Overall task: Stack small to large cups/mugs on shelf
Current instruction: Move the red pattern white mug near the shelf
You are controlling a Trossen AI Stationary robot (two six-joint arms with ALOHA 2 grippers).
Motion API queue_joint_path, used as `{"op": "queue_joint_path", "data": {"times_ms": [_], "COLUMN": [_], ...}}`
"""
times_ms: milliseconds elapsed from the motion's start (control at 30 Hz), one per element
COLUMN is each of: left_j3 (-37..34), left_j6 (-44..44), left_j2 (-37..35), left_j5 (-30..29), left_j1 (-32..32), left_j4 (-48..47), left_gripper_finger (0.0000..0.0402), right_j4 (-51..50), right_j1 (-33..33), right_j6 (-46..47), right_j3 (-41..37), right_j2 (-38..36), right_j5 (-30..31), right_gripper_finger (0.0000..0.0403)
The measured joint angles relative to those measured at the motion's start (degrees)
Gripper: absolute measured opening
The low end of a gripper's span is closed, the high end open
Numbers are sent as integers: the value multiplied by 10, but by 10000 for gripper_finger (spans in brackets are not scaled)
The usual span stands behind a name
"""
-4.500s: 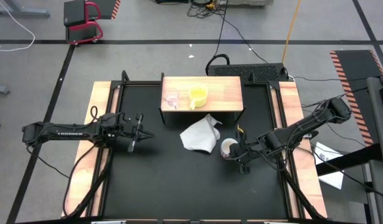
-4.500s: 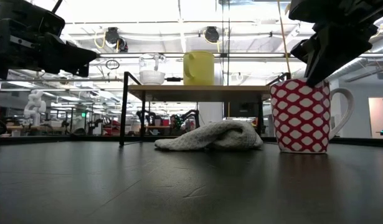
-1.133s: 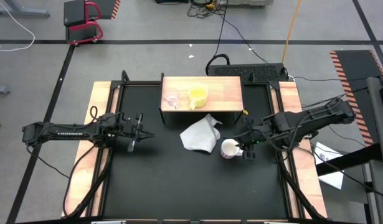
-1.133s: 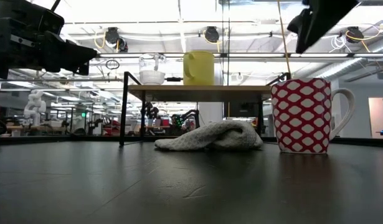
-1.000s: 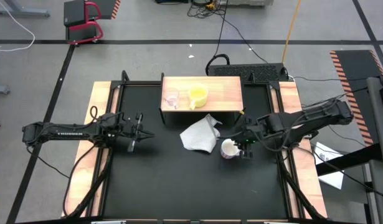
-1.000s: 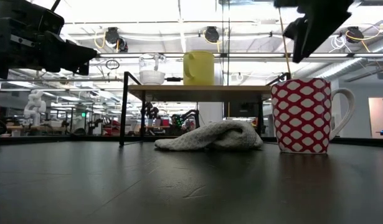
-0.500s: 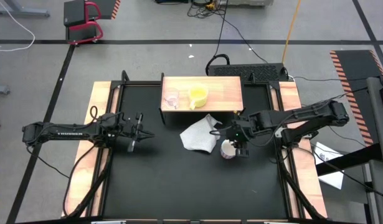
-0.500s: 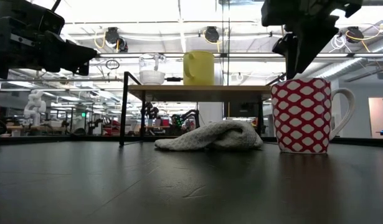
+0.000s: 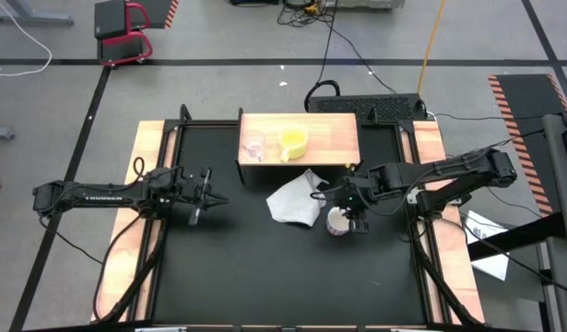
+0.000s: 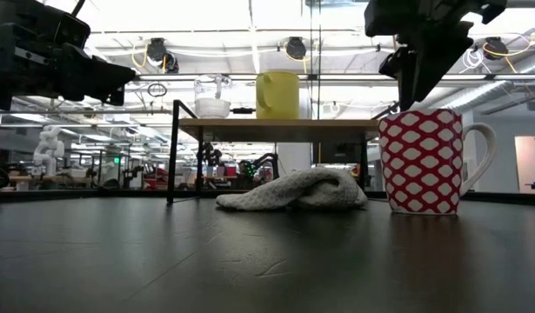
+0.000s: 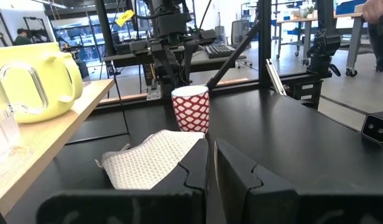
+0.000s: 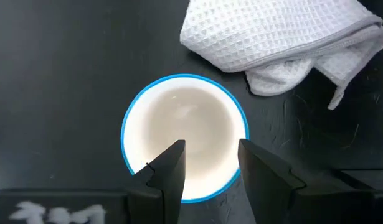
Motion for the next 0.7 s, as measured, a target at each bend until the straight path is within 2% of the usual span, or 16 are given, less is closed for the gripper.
{"op": "queue_joint_path", "data": {"times_ms": [300,700], "left_j3": [0,0], "left_j6": [0,4], "left_j2": [0,0], "left_j5": [0,0], "left_j1": [0,0], "left_j4": [-17,-18], "left_gripper_finger": [31,31], "right_j4": [-16,16], "right_j1": [0,-2], "right_j6": [-4,-11], "right_j3": [0,-15], "right_j2": [25,25], "right_j5": [2,5], "right_gripper_finger": [141,141]}}
